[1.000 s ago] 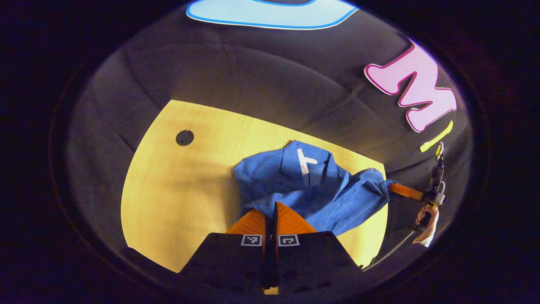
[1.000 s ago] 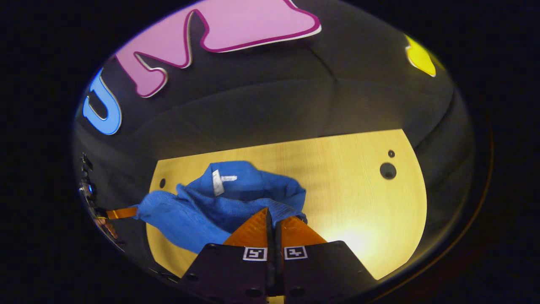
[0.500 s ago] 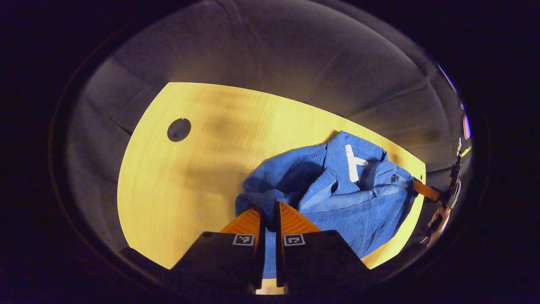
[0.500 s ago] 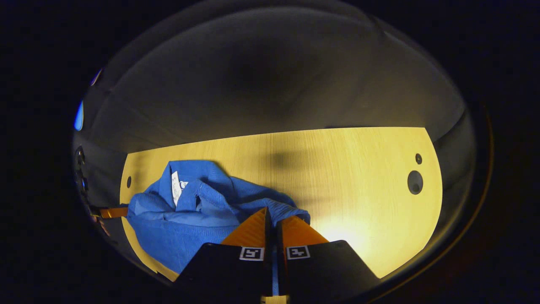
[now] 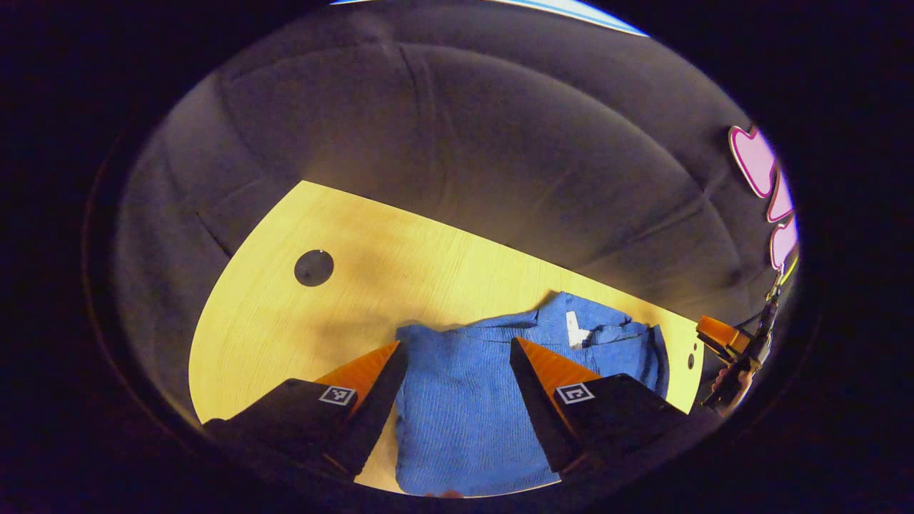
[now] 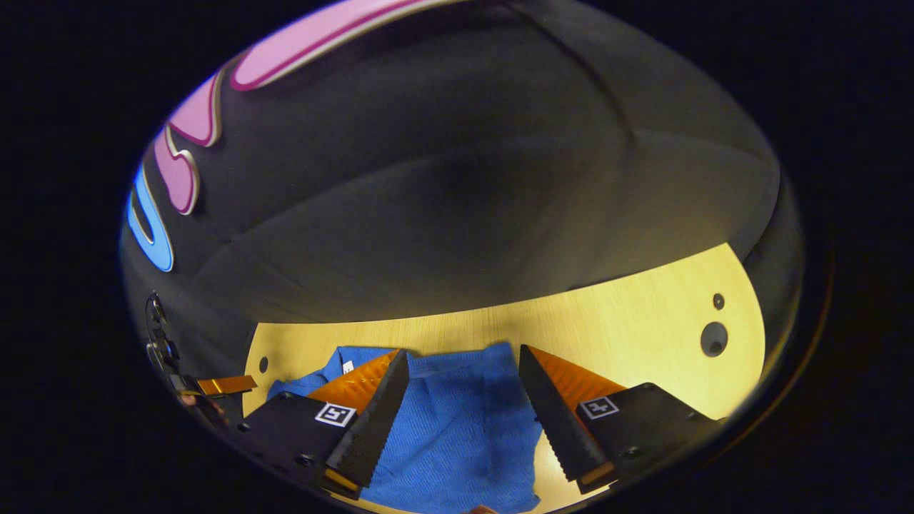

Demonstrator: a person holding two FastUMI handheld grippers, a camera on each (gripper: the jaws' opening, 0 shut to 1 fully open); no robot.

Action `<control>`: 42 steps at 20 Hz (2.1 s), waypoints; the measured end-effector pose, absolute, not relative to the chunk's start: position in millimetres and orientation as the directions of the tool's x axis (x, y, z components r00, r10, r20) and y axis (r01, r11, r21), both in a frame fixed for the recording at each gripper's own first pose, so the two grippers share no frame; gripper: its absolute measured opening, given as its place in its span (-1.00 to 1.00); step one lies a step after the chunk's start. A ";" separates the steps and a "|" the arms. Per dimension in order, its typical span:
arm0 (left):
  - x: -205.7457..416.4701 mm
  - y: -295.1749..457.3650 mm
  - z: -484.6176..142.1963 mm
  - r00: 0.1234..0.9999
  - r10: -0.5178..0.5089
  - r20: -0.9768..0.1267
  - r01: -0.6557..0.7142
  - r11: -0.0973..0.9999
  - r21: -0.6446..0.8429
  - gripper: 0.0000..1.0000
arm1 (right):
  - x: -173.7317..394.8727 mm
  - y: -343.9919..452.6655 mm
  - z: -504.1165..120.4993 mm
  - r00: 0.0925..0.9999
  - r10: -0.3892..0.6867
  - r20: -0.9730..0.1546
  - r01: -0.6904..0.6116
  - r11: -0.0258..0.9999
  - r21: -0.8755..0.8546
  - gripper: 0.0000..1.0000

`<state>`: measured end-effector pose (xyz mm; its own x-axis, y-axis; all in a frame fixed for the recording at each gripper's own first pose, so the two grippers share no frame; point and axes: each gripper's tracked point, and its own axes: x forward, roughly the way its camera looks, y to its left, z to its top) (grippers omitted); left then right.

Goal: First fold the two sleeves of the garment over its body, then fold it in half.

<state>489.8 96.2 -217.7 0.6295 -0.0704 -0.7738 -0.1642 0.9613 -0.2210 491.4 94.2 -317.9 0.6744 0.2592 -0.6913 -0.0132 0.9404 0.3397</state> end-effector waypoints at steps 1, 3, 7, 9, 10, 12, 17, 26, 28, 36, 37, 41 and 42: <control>488.2 97.2 -209.6 0.649 -0.066 -0.758 -0.171 0.958 -0.230 0.69 | 487.9 92.2 -309.6 0.692 0.254 -0.675 -0.045 0.950 0.310 0.95; 477.8 87.5 -187.1 0.684 -0.084 -0.724 -0.155 0.954 -0.257 0.70 | 476.1 91.1 -287.1 0.739 0.240 -0.630 -0.111 0.965 0.237 0.97; 449.2 67.6 -143.9 0.770 -0.069 -0.634 -0.099 0.969 -0.227 0.70 | 432.7 108.3 -229.1 0.809 0.260 -0.527 -0.193 0.965 0.179 0.96; 430.4 53.4 -119.8 0.821 -0.057 -0.568 -0.069 0.978 -0.198 0.62 | 410.2 117.3 -197.8 0.843 0.267 -0.467 -0.215 0.963 0.163 0.96; 418.0 43.7 -107.7 0.844 -0.056 -0.533 -0.057 0.979 -0.194 0.70 | 398.5 121.3 -183.0 0.855 0.270 -0.442 -0.224 0.962 0.154 0.95; 393.1 26.8 -82.8 0.887 -0.054 -0.459 -0.034 0.983 -0.182 0.70 | 367.1 127.8 -149.0 0.878 0.285 -0.384 -0.254 0.958 0.131 0.95; 311.9 -7.1 -23.0 0.958 -0.040 -0.285 0.019 0.997 -0.074 0.69 | 281.3 131.2 -82.4 0.923 0.285 -0.258 -0.289 0.957 0.025 0.96; 142.2 -74.3 34.8 0.994 -0.108 0.014 0.108 0.994 -0.016 0.64 | 132.1 104.8 4.2 0.976 0.219 -0.013 -0.219 0.975 -0.041 0.96; 105.3 -74.5 32.6 0.994 -0.106 0.004 0.106 0.994 -0.015 0.60 | 98.2 106.1 3.6 0.976 0.218 0.004 -0.218 0.975 -0.043 0.90; 9.8 -75.4 26.4 0.989 -0.136 0.052 0.134 0.990 0.045 0.62 | 1.7 89.4 17.3 0.985 0.173 0.020 -0.173 0.985 -0.024 0.90; 2.9 -76.8 24.6 0.990 -0.133 0.051 0.131 0.990 0.043 0.63 | -5.8 89.5 16.8 0.984 0.176 0.017 -0.176 0.984 -0.017 0.90; -11.0 -72.3 28.0 0.992 -0.111 0.059 0.109 0.993 0.039 0.59 | -24.5 89.0 11.0 0.982 0.189 0.017 -0.189 0.982 0.020 0.92; -11.4 -71.2 29.0 0.993 -0.102 0.064 0.099 0.994 0.048 0.59 | -27.1 88.3 6.6 0.981 0.196 0.013 -0.196 0.980 0.022 0.92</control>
<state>-11.4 -71.2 29.0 0.9927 -0.1022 0.0644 0.0992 0.9939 0.0483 -27.1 88.3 6.6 0.9805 0.1958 0.0134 -0.1961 0.9803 0.0218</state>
